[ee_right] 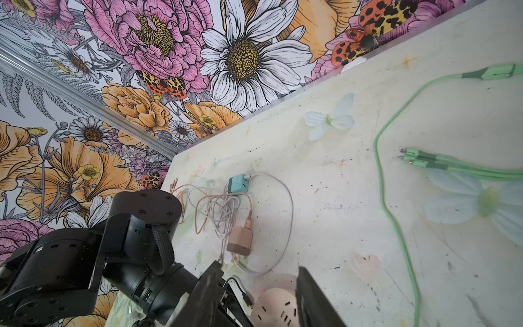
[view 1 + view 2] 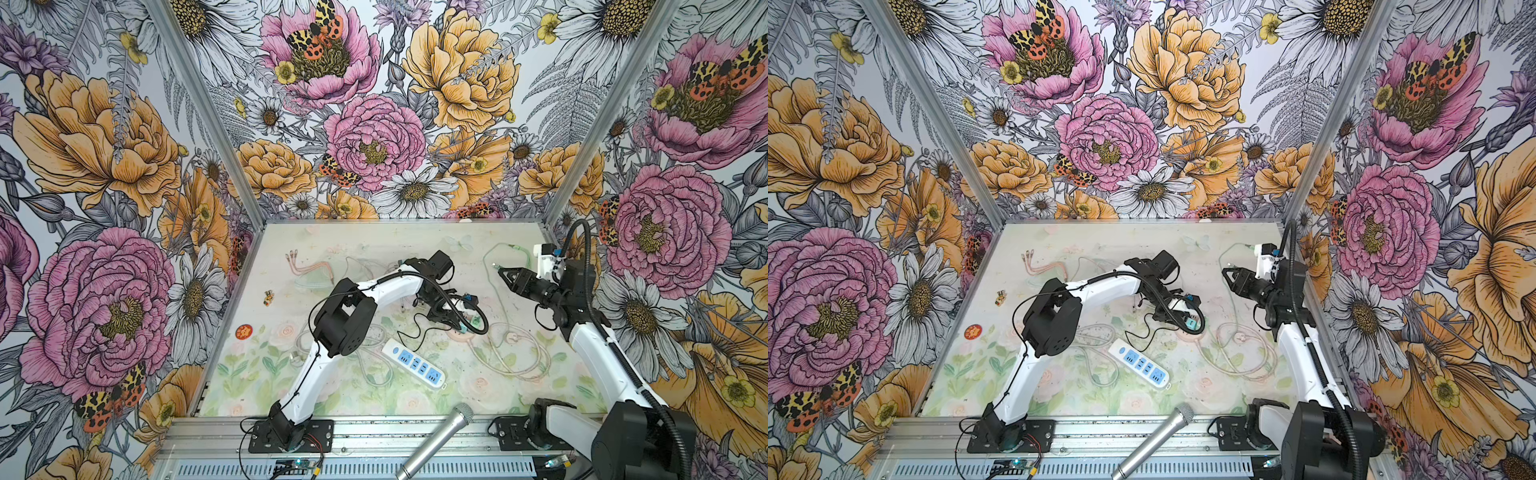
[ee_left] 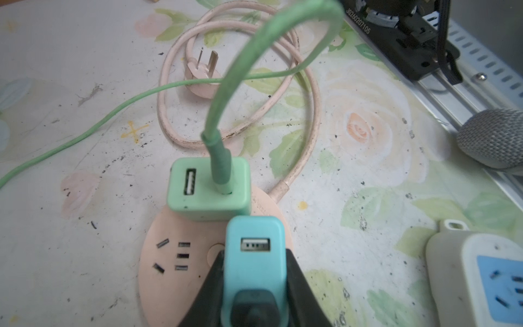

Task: Insert the plug
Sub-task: 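Align the teal charger prongs over the pink socket holes with the left gripper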

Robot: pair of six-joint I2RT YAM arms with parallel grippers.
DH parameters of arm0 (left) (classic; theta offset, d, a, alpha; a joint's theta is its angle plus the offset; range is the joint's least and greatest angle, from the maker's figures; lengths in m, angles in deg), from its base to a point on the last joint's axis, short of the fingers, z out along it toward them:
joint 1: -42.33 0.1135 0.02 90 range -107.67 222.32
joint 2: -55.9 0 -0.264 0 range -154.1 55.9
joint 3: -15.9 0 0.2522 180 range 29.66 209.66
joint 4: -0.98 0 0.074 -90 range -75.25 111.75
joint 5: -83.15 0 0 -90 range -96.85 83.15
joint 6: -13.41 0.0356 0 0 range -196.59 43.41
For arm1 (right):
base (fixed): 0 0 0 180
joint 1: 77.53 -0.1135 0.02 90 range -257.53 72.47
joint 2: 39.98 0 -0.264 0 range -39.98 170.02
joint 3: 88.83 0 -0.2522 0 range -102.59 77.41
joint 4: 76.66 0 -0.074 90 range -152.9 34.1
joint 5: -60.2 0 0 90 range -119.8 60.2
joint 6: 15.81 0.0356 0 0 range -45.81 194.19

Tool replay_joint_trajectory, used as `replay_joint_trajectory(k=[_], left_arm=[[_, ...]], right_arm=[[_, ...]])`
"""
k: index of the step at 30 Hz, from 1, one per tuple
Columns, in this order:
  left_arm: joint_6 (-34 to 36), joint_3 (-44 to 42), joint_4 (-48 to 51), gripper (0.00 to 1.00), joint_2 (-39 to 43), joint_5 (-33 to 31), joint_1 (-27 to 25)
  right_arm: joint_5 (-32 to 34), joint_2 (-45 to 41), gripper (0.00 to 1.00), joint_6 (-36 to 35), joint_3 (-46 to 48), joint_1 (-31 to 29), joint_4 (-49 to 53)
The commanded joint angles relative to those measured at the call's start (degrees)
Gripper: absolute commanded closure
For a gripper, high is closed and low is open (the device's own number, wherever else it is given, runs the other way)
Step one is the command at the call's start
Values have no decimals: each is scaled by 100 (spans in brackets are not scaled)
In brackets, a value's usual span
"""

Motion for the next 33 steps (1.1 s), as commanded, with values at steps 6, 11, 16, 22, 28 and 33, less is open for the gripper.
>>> replay_joint_trajectory(k=[6,11,16,22,28,33], left_arm=[[160,138,1079,100,-407,-621,-62],[247,100,1104,100,-457,-926,-200],[233,41,1124,100,-455,-991,-230],[226,-39,1115,100,-497,-1332,-393],[8,-146,1037,100,-569,-1737,-571],[-236,-407,658,100,-387,-1972,-582]], right_arm=[[-173,9,54,-112,-1,-48,-68],[-163,-68,54,-106,47,-48,-68],[-150,-177,54,-102,85,-48,-68],[-140,-177,55,-116,118,-72,-59],[-239,-247,64,2,169,-153,-42],[98,-445,78,13,122,-224,628]])
